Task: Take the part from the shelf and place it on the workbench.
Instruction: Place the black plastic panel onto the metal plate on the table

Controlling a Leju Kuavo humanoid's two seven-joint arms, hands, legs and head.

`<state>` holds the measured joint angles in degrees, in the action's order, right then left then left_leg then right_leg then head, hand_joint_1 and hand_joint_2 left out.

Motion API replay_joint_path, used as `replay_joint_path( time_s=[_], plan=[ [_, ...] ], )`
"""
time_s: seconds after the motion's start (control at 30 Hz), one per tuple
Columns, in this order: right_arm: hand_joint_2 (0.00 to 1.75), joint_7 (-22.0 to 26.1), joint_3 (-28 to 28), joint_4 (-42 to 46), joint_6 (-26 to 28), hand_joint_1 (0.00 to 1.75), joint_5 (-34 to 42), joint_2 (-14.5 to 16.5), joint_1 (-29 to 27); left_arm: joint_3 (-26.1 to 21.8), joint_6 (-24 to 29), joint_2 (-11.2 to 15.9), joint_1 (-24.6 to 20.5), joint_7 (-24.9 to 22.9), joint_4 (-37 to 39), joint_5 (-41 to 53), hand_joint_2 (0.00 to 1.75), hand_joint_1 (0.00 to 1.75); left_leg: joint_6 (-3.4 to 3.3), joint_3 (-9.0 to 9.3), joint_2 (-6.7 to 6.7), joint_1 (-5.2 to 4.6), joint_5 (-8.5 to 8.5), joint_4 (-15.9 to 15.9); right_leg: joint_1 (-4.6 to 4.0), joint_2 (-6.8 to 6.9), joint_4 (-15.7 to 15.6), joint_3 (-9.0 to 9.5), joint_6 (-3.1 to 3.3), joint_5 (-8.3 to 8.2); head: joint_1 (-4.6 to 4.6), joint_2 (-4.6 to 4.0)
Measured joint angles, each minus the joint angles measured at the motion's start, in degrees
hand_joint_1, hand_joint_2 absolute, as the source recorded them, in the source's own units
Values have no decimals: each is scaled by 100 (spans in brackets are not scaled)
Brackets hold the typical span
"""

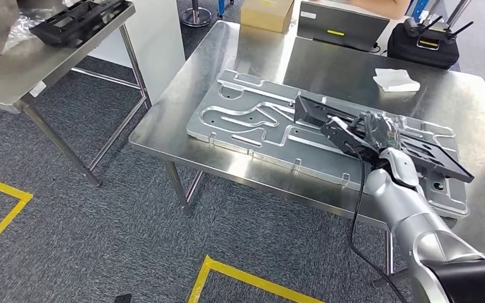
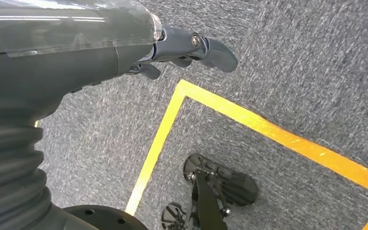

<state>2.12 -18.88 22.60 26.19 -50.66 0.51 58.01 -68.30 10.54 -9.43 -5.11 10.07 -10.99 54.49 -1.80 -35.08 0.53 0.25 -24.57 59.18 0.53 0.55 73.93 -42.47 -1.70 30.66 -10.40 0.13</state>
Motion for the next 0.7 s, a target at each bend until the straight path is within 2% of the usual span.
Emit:
replay_joint_path(
  time_s=[0.03, 0.1, 0.13, 0.17, 0.2, 0.27, 0.33, 0.37, 0.43, 0.47, 0.5, 0.53, 0.57, 0.6, 0.63, 0.7],
  plan=[
    [175, -9, 9, -6, 18, 175, -29, 4, -18, 0, -1, 0, 0, 10, 0, 1, 175, 0, -4, 6, 3, -24, 0, 0, -26, -2, -311, 149, 65, -187, 0, 0],
    [175, -27, 51, 3, 76, 175, -79, 13, -15, 0, -1, -15, -2, 21, 1, 3, 175, 0, -7, 9, 6, -56, -2, -2, -112, 9, -1097, 526, 251, -502, -1, -1],
    [175, -35, 87, 10, 106, 175, -98, 20, -9, 0, 3, -24, -5, 22, 2, 4, 175, 0, 1, 4, 4, -52, -3, -3, -156, 19, -1369, 655, 323, -580, -1, -1],
    [175, -40, 125, 18, 123, 175, -110, 27, -9, 0, 7, -32, -5, 21, 3, 4, 175, 0, 16, -1, 0, -41, -3, -6, -189, 25, -1498, 712, 369, -593, 0, -1],
    [175, -43, 163, 22, 130, 175, -122, 34, -14, 0, 14, -34, -7, 19, 3, 4, 175, 0, 39, 0, -5, -36, 0, -15, -204, 28, -1531, 726, 381, -593, 0, -1],
    [175, -46, 227, 26, 128, 175, -150, 55, -27, 0, 34, -27, -5, 13, 3, 5, 175, 0, 90, 13, -14, -41, -23, -14, -171, 22, -1637, 784, 364, -642, 1, -1],
    [175, -42, 275, 35, 122, 175, -171, 86, -35, 0, 79, -17, -9, 12, 2, 11, 175, 0, 149, -92, -17, -52, -224, 267, -107, 30, -1756, 856, 347, -697, -1, -1],
    [175, -36, 301, 38, 119, 175, -183, 103, -45, 0, 109, -11, -8, 14, 2, 16, 175, 0, 181, -226, -18, -32, -402, 588, -94, 36, -1780, 870, 341, -706, -2, -2],
    [175, -19, 357, 39, 110, 87, -219, 125, -82, 1, 163, -4, 1, 20, 2, 55, 175, 0, 254, -549, -19, 19, -714, 1299, -76, 36, -1777, 869, 343, -706, -2, -1],
    [175, -12, 376, 39, 105, 44, -235, 133, -107, 2, 177, 3, 6, 22, 2, 79, 175, 0, 289, -637, -20, 47, -747, 1483, -67, 33, -1767, 866, 335, -701, -2, -1],
    [175, -8, 392, 39, 97, 0, -246, 137, -128, 3, 185, 11, 10, 25, 2, 102, 175, 0, 321, -622, -21, 71, -670, 1453, -53, 28, -1750, 864, 319, -691, -2, -1],
    [175, -5, 408, 39, 87, 0, -251, 138, -146, 6, 190, 20, 12, 25, 2, 119, 175, 0, 351, -493, -23, 95, -494, 1195, -34, 22, -1720, 862, 293, -673, -2, -1],
    [175, -4, 428, 39, 78, 0, -253, 140, -157, 14, 190, 27, 12, 29, 2, 135, 175, 0, 375, -298, -23, 119, -299, 793, -15, 17, -1676, 857, 258, -646, -2, -1],
    [175, -3, 455, 40, 69, 0, -260, 142, -164, 23, 183, 32, 11, 44, 2, 153, 131, 0, 381, -110, -18, 125, -163, 421, -10, 8, -1621, 837, 217, -616, -2, -2],
    [175, -1, 483, 40, 61, 0, -267, 145, -171, 32, 172, 34, 9, 65, 2, 170, 87, 0, 356, 22, -13, 128, -81, 151, -9, -3, -1571, 811, 177, -594, -2, -1],
    [175, 7, 536, 45, 50, 0, -292, 150, -191, 38, 151, 40, 8, 113, 2, 184, 0, 0, 269, 74, -4, 97, -84, 21, -19, -24, -1524, 762, 111, -589, -1, -1]
  ],
)
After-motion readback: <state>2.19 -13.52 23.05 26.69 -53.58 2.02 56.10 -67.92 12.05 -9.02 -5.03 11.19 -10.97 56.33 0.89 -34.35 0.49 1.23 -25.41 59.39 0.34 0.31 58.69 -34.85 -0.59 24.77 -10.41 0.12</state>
